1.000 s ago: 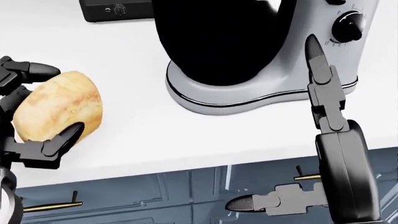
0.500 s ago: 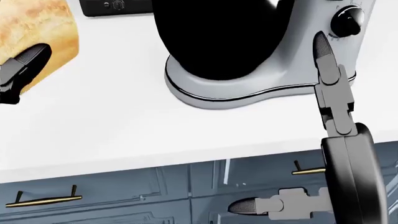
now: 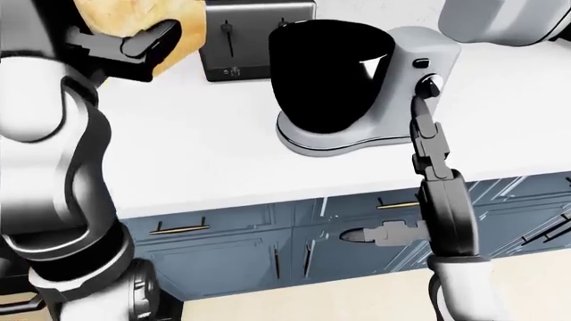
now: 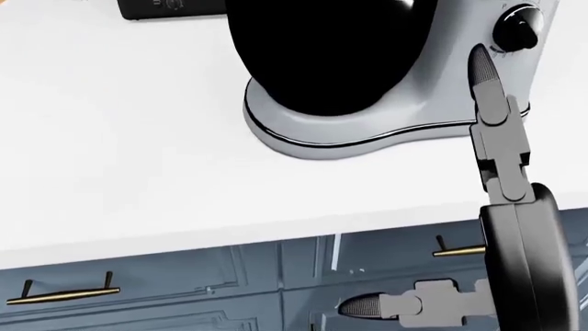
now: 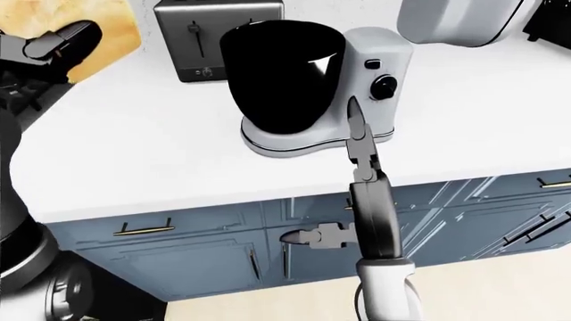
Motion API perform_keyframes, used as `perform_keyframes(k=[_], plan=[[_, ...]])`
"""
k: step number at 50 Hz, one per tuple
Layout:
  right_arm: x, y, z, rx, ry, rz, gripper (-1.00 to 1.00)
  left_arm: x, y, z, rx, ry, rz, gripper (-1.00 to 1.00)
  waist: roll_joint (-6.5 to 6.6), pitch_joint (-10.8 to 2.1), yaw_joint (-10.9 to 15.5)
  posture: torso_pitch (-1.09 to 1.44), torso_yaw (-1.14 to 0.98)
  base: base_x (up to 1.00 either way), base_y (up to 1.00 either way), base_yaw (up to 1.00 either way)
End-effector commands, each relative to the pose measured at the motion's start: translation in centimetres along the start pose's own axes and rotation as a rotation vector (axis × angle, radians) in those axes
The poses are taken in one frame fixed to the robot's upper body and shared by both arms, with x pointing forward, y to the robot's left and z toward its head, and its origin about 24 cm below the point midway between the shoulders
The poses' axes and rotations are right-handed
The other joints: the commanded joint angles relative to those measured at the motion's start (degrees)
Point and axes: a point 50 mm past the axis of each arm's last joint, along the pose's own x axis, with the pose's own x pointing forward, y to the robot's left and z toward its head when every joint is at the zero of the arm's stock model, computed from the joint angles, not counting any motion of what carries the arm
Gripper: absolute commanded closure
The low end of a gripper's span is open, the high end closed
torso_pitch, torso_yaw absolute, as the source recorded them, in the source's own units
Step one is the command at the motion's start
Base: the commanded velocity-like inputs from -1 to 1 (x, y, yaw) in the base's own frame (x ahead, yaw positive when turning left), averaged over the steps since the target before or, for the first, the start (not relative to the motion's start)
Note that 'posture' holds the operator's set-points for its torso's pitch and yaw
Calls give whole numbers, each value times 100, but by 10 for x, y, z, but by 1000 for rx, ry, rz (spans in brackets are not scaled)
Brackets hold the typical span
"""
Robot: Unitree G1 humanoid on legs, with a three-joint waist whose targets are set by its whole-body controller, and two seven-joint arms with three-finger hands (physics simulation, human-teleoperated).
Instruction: Place the bread in the stand mixer bowl.
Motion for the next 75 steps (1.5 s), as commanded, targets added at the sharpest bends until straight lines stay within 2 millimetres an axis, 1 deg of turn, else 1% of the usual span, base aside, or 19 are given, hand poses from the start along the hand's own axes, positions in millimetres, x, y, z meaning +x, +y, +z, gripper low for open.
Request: perform_keyframes(k=[1, 9, 12, 16, 17, 19, 26, 31, 38, 43, 47, 51, 58, 61, 64, 67, 69, 72, 75], plan=[[0, -4, 11, -2, -67, -28, -98, 1, -1, 20, -4, -89, 0, 100, 19, -113, -1, 0, 0, 0, 0, 0], [-2, -6, 11, 1, -69, -33, -98, 11, -13, 29, 2, -116, -33, 100, 0, -102, 0, 0, 0, 0, 0, 0], [-2, -6, 11, 3, -71, -32, -98, 13, -17, 36, -1, -127, -51, 100, -1, -102, -8, 0, 0, 0, 0, 0], [-3, -6, 11, 3, -72, -32, -98, 23, -25, 35, 3, -133, -57, 100, -19, -80, -8, 0, 0, 0, 0, 0], [-3, -6, 12, 4, -72, -32, -98, 27, -31, 35, 7, -133, -70, 100, -22, -86, -5, 0, 0, 0, 0, 0], [-3, -6, 13, 3, -74, -33, -98, 31, -37, 34, 20, -137, -75, 100, -29, -90, -3, 0, 0, 0, 0, 0], [-3, -7, 14, -2, -71, -37, -98, 38, -47, 38, 22, -151, -102, 100, -40, -94, -16, 0, 0, 0, 0, 0], [-4, -8, 16, -7, -74, -41, -98, 44, -55, 50, 23, -179, -112, 100, -42, -87, -25, 0, 0, 0, 0, 0], [-3, -8, 16, -10, -67, -45, -98, 52, -65, 52, 36, -197, -120, 100, -52, -77, -29, 0, 0, 0, 0, 0], [-2, -8, 16, -10, -68, -42, -97, 54, -77, 46, 58, -203, -144, 100, -49, -82, -32, 0, 0, 0, 0, 0], [0, -6, 14, -8, -65, -38, -98, 55, -79, 55, 62, -216, -145, 100, -51, -94, -31, 0, 0, 0, 0, 0], [0, -5, 14, -6, -66, -35, -98, 53, -90, 64, 65, -231, -166, 100, -57, -78, -45, 0, 0, 0, 0, 0], [0, -5, 15, -5, -68, -33, -98, 47, -107, 63, 65, -240, -199, 100, -74, -78, -37, 0, 0, 0, 0, 0], [1, -4, 12, -2, -65, -31, -98, 43, -108, 66, 66, -253, -201, 100, -76, -88, -33, 0, 0, 0, 0, 0], [3, -2, 12, 0, -65, -26, -98, 43, -113, 65, 63, -254, -204, 100, -78, -84, -42, 0, 0, 0, 0, 0], [2, -3, 12, -1, -65, -27, -98, 43, -119, 69, 11, -259, -218, 100, -86, -85, -37, 0, 0, 0, 0, 0], [2, -4, 12, -1, -66, -30, -98, 41, -123, 68, 4, -258, -214, 100, -91, -85, -31, 0, 0, 0, 0, 0], [2, -3, 12, 2, -65, -27, -98, 40, -126, 74, -4, -270, -210, 100, -100, -86, -29, 0, 0, 0, 0, 0], [3, -2, 11, 5, -65, -21, -98, 34, -131, 77, 1, -280, -228, 100, -106, -87, -33, 0, 0, 0, 0, 0]])
